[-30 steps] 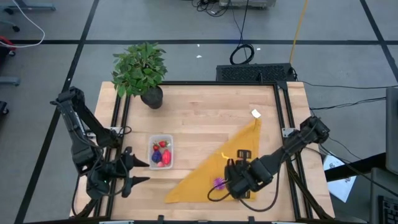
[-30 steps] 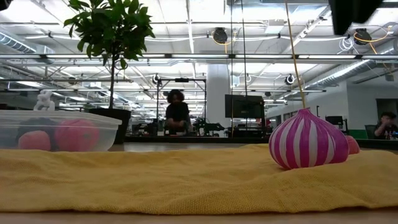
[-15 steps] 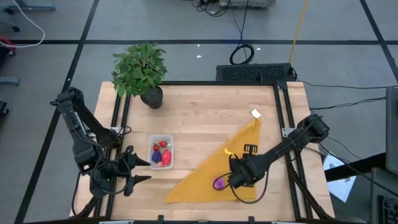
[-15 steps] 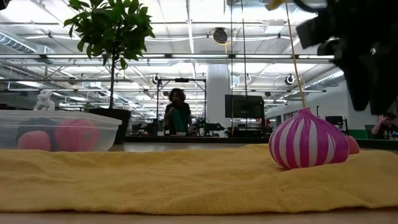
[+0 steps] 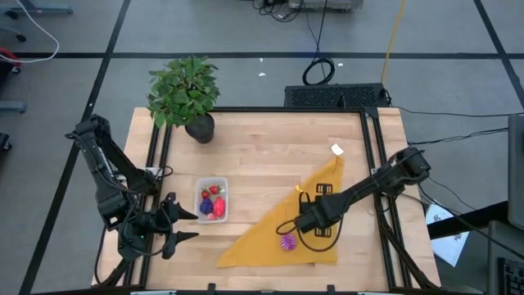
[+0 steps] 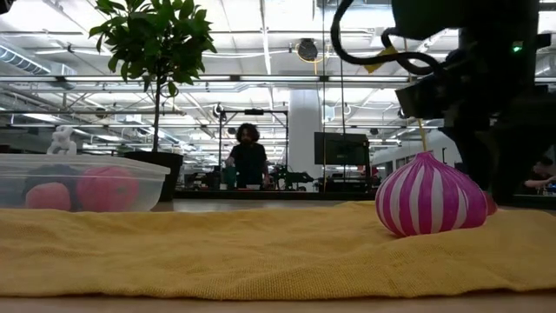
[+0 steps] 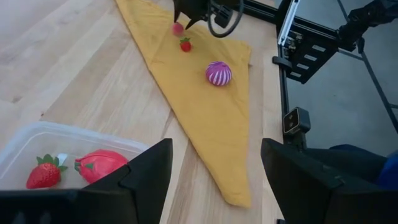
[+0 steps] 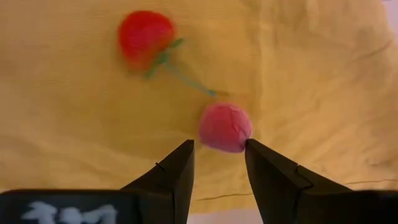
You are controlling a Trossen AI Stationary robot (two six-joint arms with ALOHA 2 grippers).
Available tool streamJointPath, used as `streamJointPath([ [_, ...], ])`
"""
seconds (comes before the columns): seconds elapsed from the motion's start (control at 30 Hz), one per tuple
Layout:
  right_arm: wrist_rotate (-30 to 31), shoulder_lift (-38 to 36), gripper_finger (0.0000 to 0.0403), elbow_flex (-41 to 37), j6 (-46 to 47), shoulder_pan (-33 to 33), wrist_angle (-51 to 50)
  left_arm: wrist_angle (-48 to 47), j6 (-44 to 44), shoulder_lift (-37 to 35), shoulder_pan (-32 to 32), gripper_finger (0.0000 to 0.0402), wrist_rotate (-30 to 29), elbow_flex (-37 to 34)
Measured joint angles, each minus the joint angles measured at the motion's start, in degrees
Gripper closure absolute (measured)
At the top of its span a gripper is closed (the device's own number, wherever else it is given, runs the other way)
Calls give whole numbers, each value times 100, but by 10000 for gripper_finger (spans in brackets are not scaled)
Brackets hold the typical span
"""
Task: Pick and placing Produce into tupperware
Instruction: Put the pink peach into the transparent bin
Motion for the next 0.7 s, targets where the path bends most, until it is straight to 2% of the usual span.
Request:
streamJointPath([
  [0.7, 24, 0, 271, -168, -276, -206, 572, -2, -11, 0, 0, 151, 17, 0],
])
